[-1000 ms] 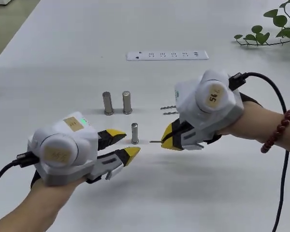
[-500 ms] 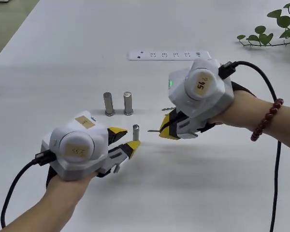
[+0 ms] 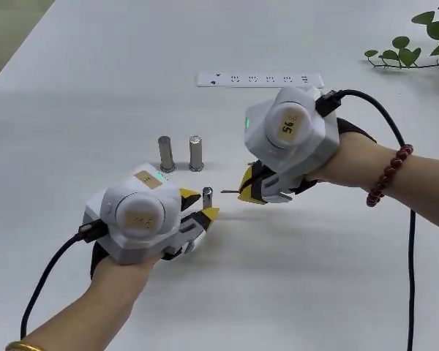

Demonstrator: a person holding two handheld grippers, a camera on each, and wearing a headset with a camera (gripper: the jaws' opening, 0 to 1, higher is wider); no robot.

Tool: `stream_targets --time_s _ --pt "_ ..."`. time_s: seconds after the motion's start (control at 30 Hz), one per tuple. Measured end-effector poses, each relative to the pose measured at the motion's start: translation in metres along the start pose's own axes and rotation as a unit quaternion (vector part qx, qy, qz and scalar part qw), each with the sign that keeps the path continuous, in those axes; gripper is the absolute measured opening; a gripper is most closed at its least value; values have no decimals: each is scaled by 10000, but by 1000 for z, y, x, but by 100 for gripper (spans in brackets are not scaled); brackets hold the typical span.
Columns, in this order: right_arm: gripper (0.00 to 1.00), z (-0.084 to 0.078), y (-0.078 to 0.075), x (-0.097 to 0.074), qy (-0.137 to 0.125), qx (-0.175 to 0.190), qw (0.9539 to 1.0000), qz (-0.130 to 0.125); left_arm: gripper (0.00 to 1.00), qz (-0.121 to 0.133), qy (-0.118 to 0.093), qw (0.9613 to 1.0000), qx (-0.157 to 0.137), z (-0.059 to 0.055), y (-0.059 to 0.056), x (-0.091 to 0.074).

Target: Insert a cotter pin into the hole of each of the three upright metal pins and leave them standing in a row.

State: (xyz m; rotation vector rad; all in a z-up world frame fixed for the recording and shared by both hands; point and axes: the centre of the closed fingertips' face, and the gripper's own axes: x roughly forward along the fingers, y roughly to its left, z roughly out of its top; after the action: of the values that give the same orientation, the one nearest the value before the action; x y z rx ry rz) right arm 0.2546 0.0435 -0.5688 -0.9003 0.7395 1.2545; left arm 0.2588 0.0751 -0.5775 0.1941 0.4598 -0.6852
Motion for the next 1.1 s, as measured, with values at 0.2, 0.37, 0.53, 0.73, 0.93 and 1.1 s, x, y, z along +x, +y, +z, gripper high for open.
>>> stream_targets --time_s 0.2,0.37,0.53,0.73,0.93,1.1 --pt "0 1 -2 4 1 1 10000 20 15 38 65 10000 -13 -2 1 5" --pt "0 2 -3 5 -32 47 10000 46 12 57 114 9999 -33 -5 2 6" --pt "0 4 -2 7 -43 55 10000 70 8 95 143 9998 -52 -6 3 7" --pt "0 8 -2 9 -60 33 10000 70 6 62 136 9999 -58 -6 3 8" --pt "0 9 -3 10 -42 -35 10000 70 6 12 135 9999 15 -6 3 8" --pt "0 9 -3 10 -53 -57 9999 77 6 -19 133 9999 78 -6 3 9"
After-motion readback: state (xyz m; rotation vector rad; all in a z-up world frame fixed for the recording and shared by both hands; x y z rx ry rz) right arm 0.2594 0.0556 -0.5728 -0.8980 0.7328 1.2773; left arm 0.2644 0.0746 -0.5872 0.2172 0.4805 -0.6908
